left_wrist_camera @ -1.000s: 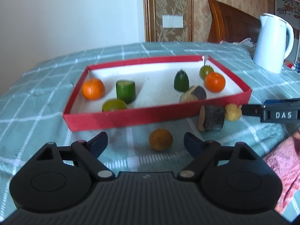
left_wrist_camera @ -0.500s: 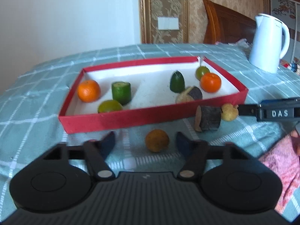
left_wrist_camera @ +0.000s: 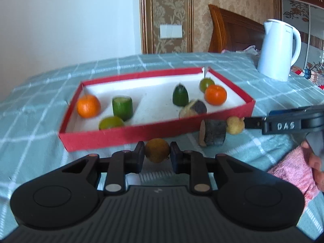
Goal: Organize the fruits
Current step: 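Move the left gripper to the small brown round fruit and close on it, then carry the brown fruit into the tray and open the left gripper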
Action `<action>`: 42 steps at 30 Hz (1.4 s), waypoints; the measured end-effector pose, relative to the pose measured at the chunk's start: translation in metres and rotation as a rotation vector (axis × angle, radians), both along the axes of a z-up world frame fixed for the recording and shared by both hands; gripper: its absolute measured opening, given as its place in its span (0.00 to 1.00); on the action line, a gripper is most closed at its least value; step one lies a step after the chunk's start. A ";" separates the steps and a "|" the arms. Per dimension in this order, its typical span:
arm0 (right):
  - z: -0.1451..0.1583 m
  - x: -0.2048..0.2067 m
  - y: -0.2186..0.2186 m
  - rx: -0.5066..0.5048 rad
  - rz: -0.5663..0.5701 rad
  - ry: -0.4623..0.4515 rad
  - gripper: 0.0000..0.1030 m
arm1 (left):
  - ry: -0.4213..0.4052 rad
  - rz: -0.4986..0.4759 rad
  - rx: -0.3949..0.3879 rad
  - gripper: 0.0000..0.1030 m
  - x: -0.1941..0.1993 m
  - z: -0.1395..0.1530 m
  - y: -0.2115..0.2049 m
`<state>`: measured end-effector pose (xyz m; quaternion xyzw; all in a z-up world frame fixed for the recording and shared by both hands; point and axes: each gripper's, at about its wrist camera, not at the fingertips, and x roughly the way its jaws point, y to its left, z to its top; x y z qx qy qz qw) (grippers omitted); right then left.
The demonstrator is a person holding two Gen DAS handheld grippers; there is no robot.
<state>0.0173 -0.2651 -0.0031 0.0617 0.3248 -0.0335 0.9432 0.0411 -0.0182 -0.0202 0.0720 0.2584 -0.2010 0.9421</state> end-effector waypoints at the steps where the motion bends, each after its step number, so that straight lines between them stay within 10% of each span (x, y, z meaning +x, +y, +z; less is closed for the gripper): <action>1: 0.000 0.000 0.000 0.000 0.000 0.000 0.80 | -0.003 -0.002 -0.021 0.23 0.000 0.005 0.003; 9: 0.000 0.000 0.000 0.000 0.000 0.000 0.80 | -0.022 0.012 -0.076 0.23 0.041 0.037 -0.006; 23: -0.001 0.001 0.000 -0.005 0.002 0.003 0.81 | 0.009 0.101 0.043 0.23 0.111 0.001 -0.044; 42: -0.001 0.002 0.001 -0.006 0.005 0.005 0.82 | -0.002 0.113 0.098 0.35 0.113 -0.002 -0.063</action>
